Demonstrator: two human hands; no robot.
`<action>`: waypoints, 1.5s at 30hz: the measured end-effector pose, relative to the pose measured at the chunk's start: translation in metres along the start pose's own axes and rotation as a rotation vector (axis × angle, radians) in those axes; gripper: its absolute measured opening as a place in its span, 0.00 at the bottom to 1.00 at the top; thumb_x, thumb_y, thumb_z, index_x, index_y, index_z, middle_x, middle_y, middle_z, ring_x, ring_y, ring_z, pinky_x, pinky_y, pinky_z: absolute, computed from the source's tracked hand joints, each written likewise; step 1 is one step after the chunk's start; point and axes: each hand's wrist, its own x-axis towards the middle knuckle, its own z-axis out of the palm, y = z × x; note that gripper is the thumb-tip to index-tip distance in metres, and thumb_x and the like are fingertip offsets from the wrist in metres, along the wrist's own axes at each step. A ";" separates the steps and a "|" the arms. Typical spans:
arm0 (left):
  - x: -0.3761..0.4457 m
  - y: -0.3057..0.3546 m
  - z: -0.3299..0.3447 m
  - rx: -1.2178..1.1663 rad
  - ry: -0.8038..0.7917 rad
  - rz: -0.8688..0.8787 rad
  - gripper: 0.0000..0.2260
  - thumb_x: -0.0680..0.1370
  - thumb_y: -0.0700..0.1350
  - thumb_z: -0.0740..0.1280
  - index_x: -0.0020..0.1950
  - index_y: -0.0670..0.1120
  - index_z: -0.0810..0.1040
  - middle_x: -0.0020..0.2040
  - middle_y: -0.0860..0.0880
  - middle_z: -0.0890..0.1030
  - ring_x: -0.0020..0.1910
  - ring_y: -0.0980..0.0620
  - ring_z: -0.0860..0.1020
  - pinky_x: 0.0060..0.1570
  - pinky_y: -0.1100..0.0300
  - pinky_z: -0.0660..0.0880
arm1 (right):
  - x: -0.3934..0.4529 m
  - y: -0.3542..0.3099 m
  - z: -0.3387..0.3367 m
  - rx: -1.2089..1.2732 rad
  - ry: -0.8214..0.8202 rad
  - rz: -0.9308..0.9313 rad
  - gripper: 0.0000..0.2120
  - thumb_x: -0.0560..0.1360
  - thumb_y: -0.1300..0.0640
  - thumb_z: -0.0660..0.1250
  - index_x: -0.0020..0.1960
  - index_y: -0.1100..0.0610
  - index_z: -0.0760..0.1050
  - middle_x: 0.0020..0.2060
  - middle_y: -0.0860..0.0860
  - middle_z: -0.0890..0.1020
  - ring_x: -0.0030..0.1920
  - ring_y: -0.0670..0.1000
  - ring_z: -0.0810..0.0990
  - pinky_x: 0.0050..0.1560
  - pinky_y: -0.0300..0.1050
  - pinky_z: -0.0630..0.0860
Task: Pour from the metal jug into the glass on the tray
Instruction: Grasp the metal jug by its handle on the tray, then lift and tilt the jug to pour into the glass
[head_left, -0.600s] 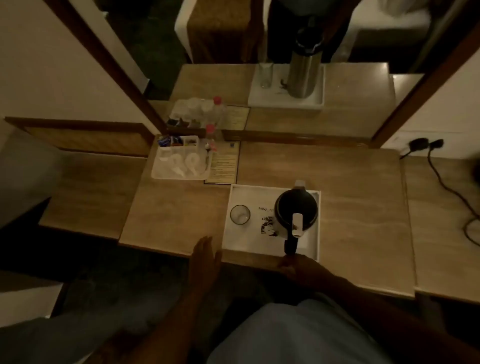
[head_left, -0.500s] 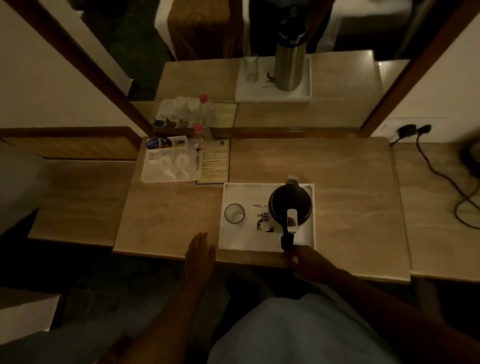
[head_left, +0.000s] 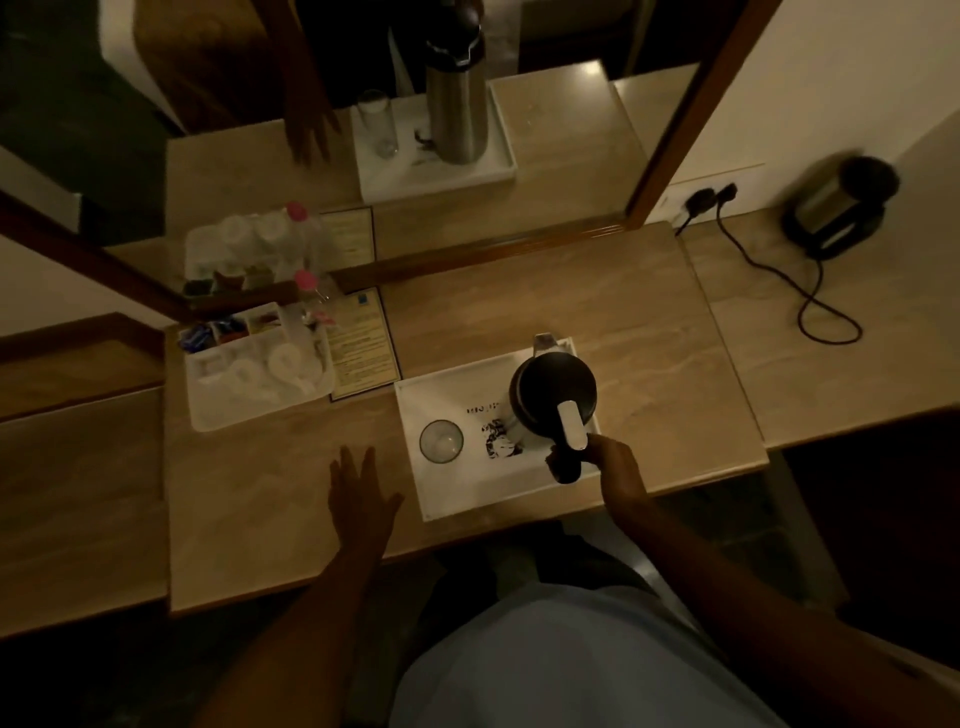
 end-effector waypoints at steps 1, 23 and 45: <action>0.004 -0.002 -0.001 -0.024 -0.024 -0.011 0.41 0.80 0.52 0.72 0.86 0.50 0.50 0.86 0.43 0.41 0.85 0.39 0.44 0.82 0.40 0.56 | -0.002 -0.003 0.005 0.075 -0.033 0.020 0.20 0.80 0.65 0.56 0.43 0.56 0.86 0.39 0.51 0.89 0.46 0.50 0.87 0.52 0.48 0.79; 0.022 -0.012 0.002 -0.134 -0.130 -0.083 0.47 0.78 0.52 0.75 0.85 0.56 0.44 0.85 0.44 0.35 0.85 0.38 0.39 0.77 0.28 0.55 | 0.011 -0.005 0.021 0.338 0.162 0.096 0.22 0.74 0.53 0.56 0.22 0.51 0.72 0.17 0.45 0.67 0.19 0.45 0.62 0.35 0.45 0.62; 0.019 -0.021 -0.011 -0.158 -0.189 -0.115 0.46 0.79 0.54 0.72 0.85 0.57 0.42 0.85 0.46 0.35 0.85 0.40 0.38 0.79 0.30 0.52 | 0.017 -0.097 0.006 -0.388 -0.583 -0.021 0.34 0.75 0.36 0.60 0.26 0.63 0.76 0.19 0.51 0.74 0.21 0.49 0.70 0.28 0.35 0.69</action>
